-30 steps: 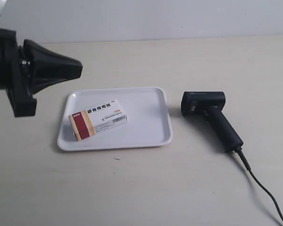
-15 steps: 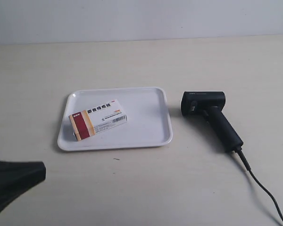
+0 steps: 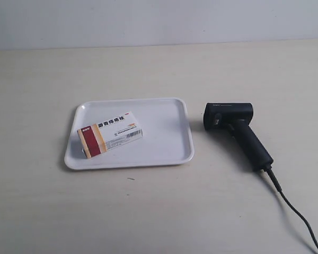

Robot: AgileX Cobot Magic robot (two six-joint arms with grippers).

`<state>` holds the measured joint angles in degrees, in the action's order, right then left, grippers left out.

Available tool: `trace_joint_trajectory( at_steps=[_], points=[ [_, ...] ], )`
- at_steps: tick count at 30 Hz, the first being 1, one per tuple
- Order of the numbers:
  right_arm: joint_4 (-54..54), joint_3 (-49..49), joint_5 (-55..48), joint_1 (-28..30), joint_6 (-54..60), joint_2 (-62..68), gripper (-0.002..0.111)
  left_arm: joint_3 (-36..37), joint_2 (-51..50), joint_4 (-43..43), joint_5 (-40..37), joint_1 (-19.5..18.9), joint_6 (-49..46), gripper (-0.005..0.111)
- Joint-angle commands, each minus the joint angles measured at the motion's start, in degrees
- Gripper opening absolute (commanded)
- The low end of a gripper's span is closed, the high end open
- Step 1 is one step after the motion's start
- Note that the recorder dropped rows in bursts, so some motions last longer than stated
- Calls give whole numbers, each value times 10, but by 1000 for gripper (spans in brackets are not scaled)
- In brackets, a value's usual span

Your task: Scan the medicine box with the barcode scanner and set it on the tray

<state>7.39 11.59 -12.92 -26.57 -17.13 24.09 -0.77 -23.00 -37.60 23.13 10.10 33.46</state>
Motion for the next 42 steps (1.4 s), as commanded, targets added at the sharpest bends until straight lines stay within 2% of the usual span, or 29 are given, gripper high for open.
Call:
trace_joint_trajectory(
  at_steps=[1,4,7,10,13,23,42],
  points=[
    [1,-2,1,-1,0,-3,0,8,115,196,-96,-29,-195,4],
    [1,-2,3,-1,0,-3,0,8,175,234,-163,-44,-221,4],
    [1,-2,3,-1,0,-3,0,8,224,252,-265,-50,-226,4],
    [1,-2,3,-1,0,-3,0,8,230,262,-370,-50,-231,4],
    [1,-2,3,-1,0,-3,0,8,230,264,-411,-50,-233,4],
    [1,-2,3,-1,0,-3,0,8,230,293,-414,-50,-289,4],
    [1,-2,3,-1,0,-3,0,8,230,295,-414,-50,-289,4]
  ],
)
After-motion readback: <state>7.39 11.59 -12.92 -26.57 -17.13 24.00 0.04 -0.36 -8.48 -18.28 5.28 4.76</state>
